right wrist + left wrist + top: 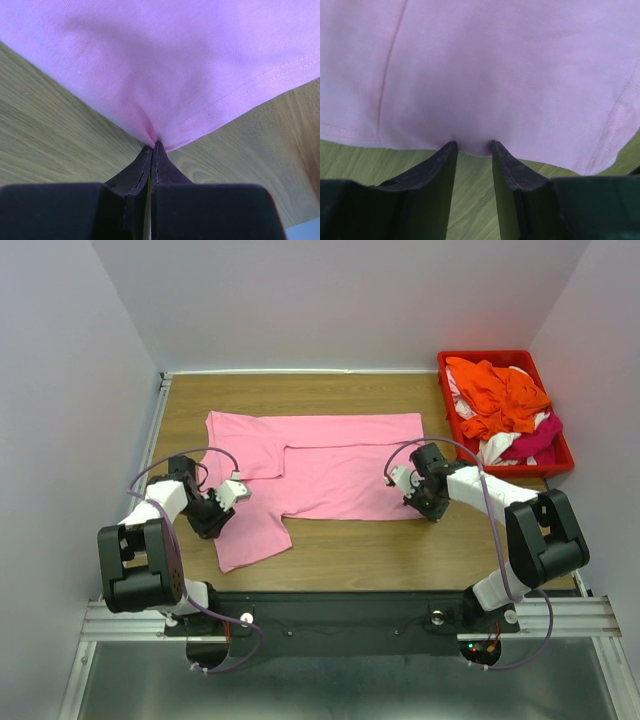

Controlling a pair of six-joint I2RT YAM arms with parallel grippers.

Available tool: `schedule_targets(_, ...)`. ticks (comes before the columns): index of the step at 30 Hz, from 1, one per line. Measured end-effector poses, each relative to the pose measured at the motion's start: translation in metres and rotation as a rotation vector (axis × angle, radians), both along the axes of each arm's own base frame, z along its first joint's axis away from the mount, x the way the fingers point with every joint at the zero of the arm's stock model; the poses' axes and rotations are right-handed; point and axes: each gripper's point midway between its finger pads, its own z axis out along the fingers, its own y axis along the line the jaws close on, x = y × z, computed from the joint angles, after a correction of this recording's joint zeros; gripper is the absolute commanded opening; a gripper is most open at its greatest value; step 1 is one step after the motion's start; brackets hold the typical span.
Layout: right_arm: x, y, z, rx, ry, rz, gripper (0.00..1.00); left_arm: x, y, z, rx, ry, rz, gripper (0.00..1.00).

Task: Fold and stack the t-shirts
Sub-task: Fold the tshirt

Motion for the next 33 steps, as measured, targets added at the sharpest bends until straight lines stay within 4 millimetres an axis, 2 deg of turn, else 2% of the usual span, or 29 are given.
schedule_targets(2,0.0,0.0,0.0,0.0,0.0,0.0,0.01,0.004,0.002,-0.001,0.009,-0.008,0.013,0.35)
schedule_targets(3,0.0,0.0,0.0,0.0,0.0,0.0,0.01,0.005,0.003,-0.001,0.012,-0.013,0.018,0.25)
schedule_targets(6,0.0,0.0,0.0,0.0,-0.001,0.0,0.01,0.009,0.005,-0.002,0.022,-0.026,0.022,0.12)
schedule_targets(7,0.0,0.0,0.0,0.0,-0.001,0.0,0.01,0.011,0.006,-0.001,0.026,-0.035,0.023,0.04)
schedule_targets(8,0.0,0.0,0.0,0.0,-0.001,0.0,0.01,0.011,0.006,-0.001,0.026,-0.037,0.023,0.01)
schedule_targets(13,-0.004,-0.002,0.005,-0.001,-0.011,-0.001,0.01,0.002,0.005,0.001,0.034,-0.055,0.023,0.0)
schedule_targets(22,-0.013,-0.01,0.03,0.001,-0.077,-0.006,0.01,-0.014,-0.004,0.026,-0.003,-0.046,0.016,0.0)
schedule_targets(33,-0.008,-0.012,0.038,-0.02,-0.088,0.007,0.01,-0.001,-0.007,0.052,-0.026,-0.097,0.016,0.0)
